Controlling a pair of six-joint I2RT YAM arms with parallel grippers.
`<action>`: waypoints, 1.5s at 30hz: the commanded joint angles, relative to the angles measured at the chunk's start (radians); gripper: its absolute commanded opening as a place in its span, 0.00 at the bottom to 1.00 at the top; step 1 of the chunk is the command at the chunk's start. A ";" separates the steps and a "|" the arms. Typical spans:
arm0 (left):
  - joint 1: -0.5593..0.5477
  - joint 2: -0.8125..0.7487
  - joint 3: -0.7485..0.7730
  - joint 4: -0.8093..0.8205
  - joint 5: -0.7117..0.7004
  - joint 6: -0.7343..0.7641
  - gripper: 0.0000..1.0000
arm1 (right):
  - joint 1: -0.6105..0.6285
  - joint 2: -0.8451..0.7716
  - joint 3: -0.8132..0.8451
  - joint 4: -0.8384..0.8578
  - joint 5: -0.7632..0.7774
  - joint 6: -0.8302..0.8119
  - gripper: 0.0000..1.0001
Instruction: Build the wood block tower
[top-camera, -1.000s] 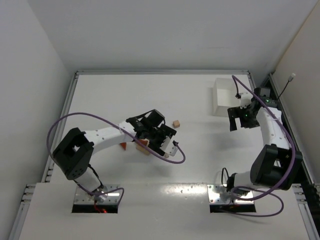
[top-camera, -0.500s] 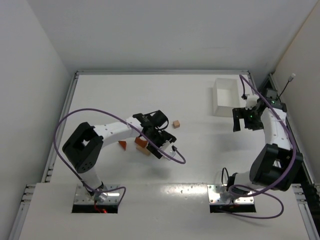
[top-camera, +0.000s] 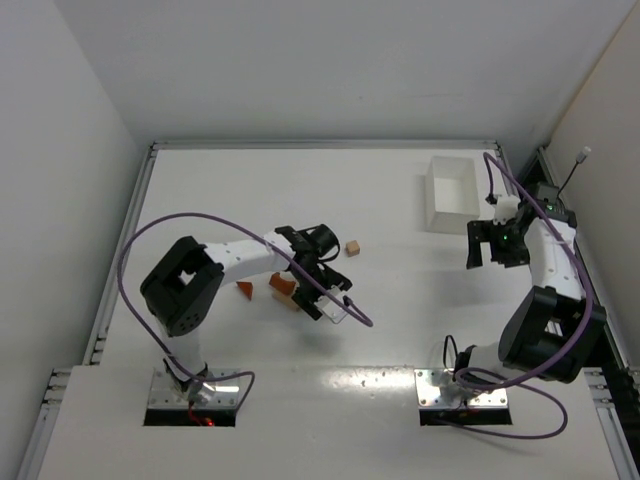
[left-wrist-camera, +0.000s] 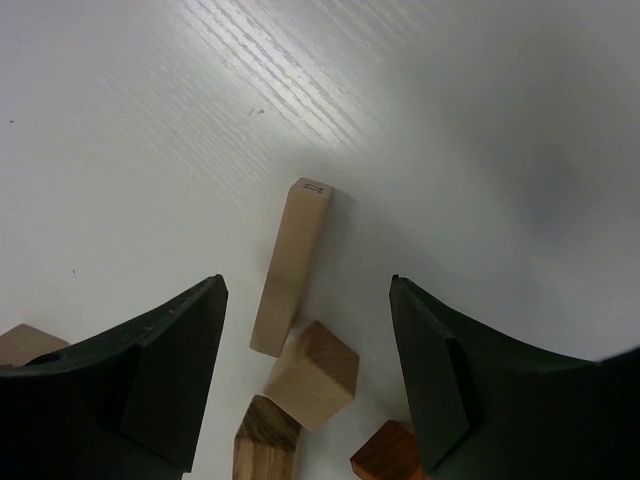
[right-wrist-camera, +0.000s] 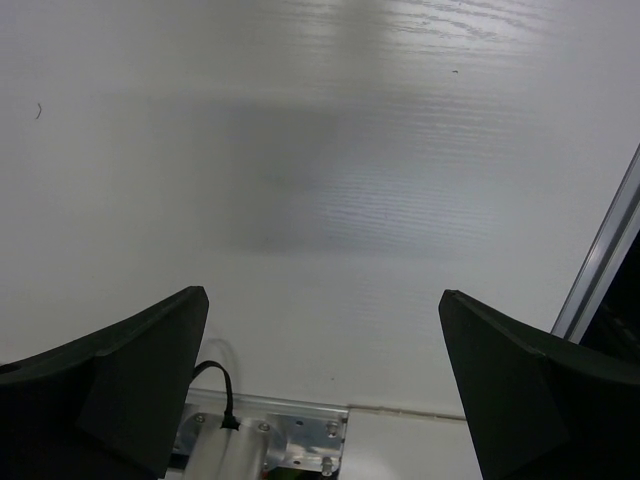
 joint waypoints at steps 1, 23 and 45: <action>-0.001 0.028 0.055 -0.004 0.066 0.052 0.63 | -0.007 -0.024 -0.006 -0.003 -0.038 -0.015 1.00; -0.001 0.158 0.117 0.034 0.036 -0.016 0.00 | -0.007 0.032 0.040 -0.023 -0.038 -0.034 1.00; 0.222 0.388 0.529 0.288 -0.271 -0.731 0.00 | 0.021 0.138 0.144 -0.014 -0.099 -0.034 1.00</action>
